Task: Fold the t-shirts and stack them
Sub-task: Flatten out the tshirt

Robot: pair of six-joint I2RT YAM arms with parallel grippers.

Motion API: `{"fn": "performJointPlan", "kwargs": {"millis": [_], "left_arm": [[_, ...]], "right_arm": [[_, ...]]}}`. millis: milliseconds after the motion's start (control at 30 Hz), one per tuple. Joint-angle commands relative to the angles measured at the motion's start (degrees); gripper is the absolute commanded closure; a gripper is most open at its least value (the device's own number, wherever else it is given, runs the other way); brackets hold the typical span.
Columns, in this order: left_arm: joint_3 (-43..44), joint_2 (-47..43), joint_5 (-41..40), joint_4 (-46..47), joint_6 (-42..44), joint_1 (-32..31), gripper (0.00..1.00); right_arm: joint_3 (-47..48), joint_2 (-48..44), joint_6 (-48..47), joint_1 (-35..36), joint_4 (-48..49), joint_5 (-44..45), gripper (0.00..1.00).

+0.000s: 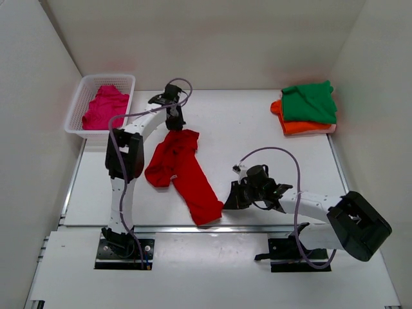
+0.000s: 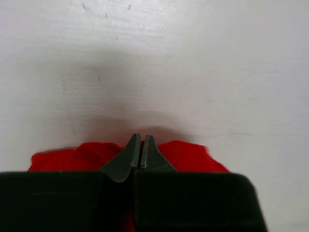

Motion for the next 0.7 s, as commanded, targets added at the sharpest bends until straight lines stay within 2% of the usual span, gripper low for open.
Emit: {"fn": "performJointPlan", "kwargs": {"millis": [0,100,167,333,433,533,667], "left_arm": [[7.31,-15.3,3.02,-0.71,-1.34,2.47,1.0],[9.78,-20.67,3.37,-1.59,-2.91,4.49,1.0],[9.43,-23.67,6.88,-1.07,-3.71,5.81,1.0],[8.2,-29.38,8.38,-3.25,-3.19,7.14,1.0],[6.89,-33.32,5.15,-1.87,-2.83,7.22,1.0],[2.94,-39.73,1.2,2.87,-3.36,8.19,1.0],[-0.94,-47.83,-0.22,7.28,-5.03,10.21,1.0]], "right_arm": [[4.58,-4.99,-5.53,-4.55,-5.78,2.47,1.0],[7.22,-9.3,-8.96,-10.79,-10.69,1.69,1.0],[9.5,-10.98,-11.51,-14.56,-14.03,1.07,1.0],[12.93,-14.14,-14.76,-16.52,-19.75,3.87,1.0],[15.74,-18.52,-15.56,-20.98,-23.01,7.57,1.0],[18.9,-23.18,-15.82,-29.07,-24.24,8.19,1.0],[24.97,-24.96,-18.54,-38.74,-26.09,8.37,1.0]]}}
